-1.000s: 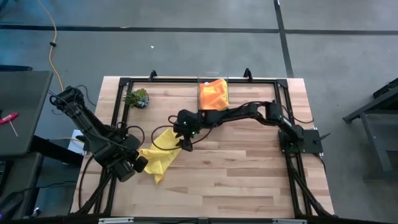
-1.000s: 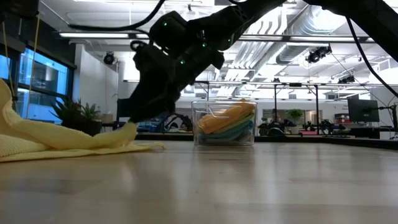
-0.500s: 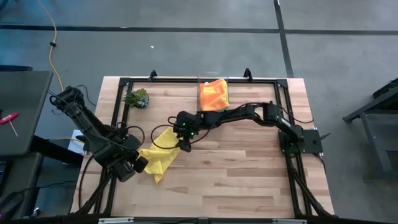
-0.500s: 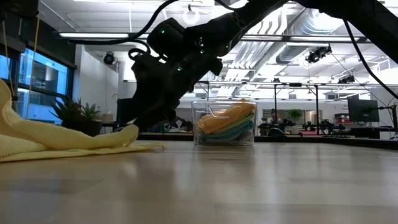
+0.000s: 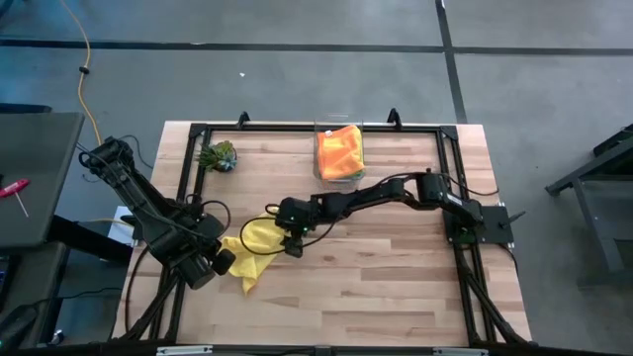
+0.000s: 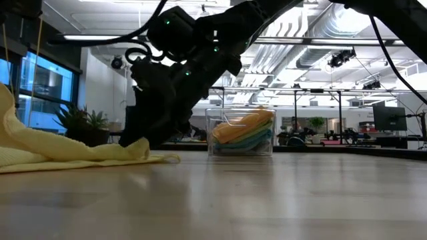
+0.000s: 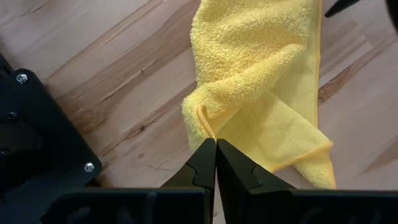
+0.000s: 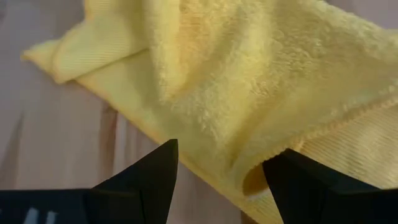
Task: Fold microfiber towels
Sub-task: Fold the yellow microfiber cloth
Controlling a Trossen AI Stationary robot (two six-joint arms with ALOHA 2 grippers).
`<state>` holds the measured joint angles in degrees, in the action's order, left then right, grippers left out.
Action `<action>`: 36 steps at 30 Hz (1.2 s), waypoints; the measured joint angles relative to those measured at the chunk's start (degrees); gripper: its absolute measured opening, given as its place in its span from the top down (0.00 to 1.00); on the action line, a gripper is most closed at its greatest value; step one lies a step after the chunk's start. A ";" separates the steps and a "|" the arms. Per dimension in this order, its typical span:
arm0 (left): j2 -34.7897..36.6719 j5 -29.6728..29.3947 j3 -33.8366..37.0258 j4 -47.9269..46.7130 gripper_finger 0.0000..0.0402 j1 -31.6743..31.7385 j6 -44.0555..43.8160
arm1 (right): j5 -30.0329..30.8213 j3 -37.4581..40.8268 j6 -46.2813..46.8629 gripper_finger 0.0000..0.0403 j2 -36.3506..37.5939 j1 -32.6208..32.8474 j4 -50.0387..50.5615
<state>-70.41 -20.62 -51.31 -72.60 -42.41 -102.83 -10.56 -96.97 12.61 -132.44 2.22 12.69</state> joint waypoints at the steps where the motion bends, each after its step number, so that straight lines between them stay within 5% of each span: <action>1: 0.00 0.01 0.00 0.02 1.00 0.00 0.01 | 0.00 0.00 0.71 0.45 -0.01 0.14 -0.07; 9: 0.00 -0.07 0.00 -0.21 1.00 0.00 0.83 | -25.24 0.00 6.96 0.45 -0.04 0.15 -4.63; 14: 0.00 -0.11 0.00 -0.61 1.00 0.00 1.08 | -32.93 0.00 16.99 0.45 -0.04 -1.03 -17.12; 21: 0.00 0.86 0.00 -0.63 1.00 0.00 1.63 | -32.04 -0.02 29.70 0.45 -0.04 -5.98 -28.52; 28: 0.00 0.74 0.00 -0.83 1.00 0.00 2.56 | -15.26 -0.02 45.73 0.45 -0.10 -11.77 -23.08; 36: 0.00 -1.70 0.00 -1.31 1.00 0.00 2.56 | -11.22 -0.04 58.20 0.45 -0.08 -14.86 -35.31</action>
<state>-70.41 -22.32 -51.31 -73.90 -42.41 -100.27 -21.79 -97.01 70.81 -132.53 -12.64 -22.61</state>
